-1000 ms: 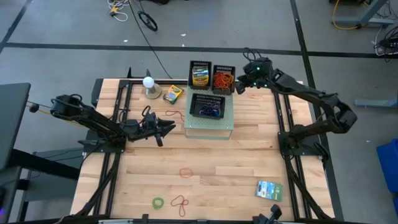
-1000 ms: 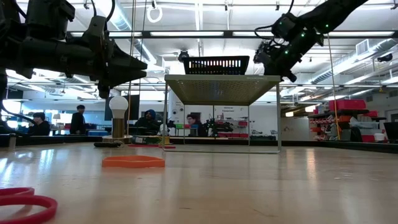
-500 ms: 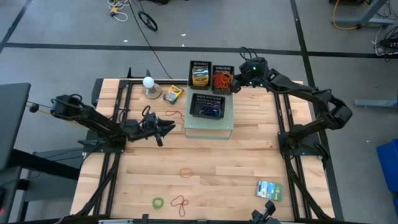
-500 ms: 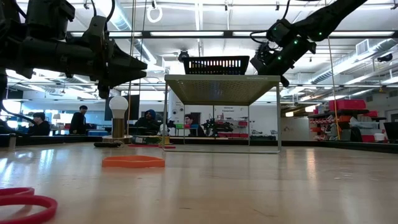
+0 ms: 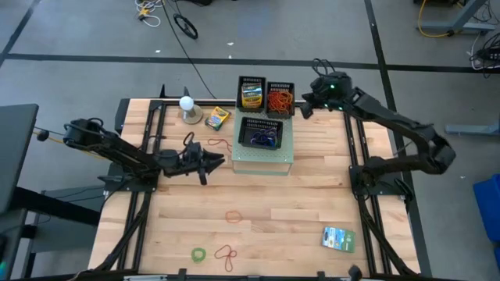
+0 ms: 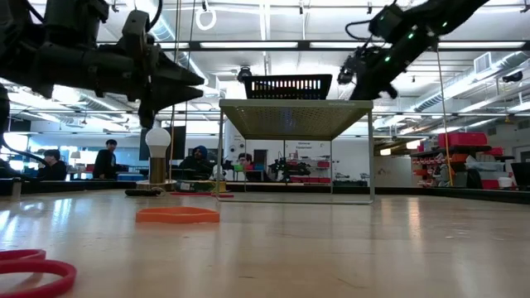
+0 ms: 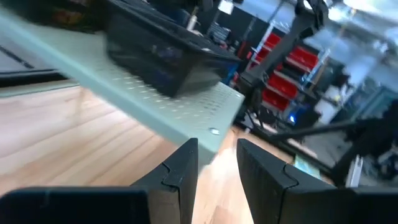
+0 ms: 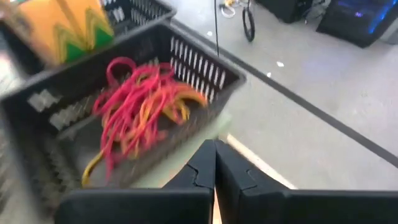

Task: Pick & Place Office Desk Supplies
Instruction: Put the yellow crayon box into the top left black bin on the shelf

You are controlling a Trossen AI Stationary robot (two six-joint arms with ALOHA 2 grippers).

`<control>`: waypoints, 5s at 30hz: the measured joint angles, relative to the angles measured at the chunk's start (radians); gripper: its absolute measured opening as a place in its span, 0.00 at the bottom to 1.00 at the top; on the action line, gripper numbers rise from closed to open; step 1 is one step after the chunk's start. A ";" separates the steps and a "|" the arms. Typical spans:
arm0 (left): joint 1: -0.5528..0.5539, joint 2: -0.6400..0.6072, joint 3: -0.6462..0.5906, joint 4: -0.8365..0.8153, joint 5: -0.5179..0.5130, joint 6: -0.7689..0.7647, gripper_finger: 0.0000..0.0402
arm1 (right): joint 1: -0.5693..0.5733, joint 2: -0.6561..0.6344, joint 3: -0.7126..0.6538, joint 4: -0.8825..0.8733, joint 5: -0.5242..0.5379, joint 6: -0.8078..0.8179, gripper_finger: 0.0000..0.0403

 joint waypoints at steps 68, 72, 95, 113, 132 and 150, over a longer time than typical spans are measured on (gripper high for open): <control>-0.209 0.000 0.066 -0.137 0.006 0.124 0.30 | 1.637 0.237 -0.080 -0.464 0.109 1.203 0.06; -0.209 0.000 0.066 -0.137 0.007 0.132 0.30 | 1.638 0.257 -0.080 -0.339 0.066 1.157 0.06; -0.209 0.000 0.066 -0.144 0.006 0.164 0.30 | 1.565 0.303 -0.047 -0.534 0.335 1.244 0.16; -0.209 0.000 0.065 -0.184 0.006 0.204 0.30 | 1.600 0.582 0.219 -0.553 0.359 0.920 0.49; -0.209 0.000 0.065 -0.189 -0.003 0.207 0.30 | 1.617 0.627 0.230 -0.571 0.550 0.623 0.57; -0.209 0.000 0.065 -0.206 -0.005 0.203 0.30 | 1.560 0.627 0.161 -0.469 0.494 0.366 0.39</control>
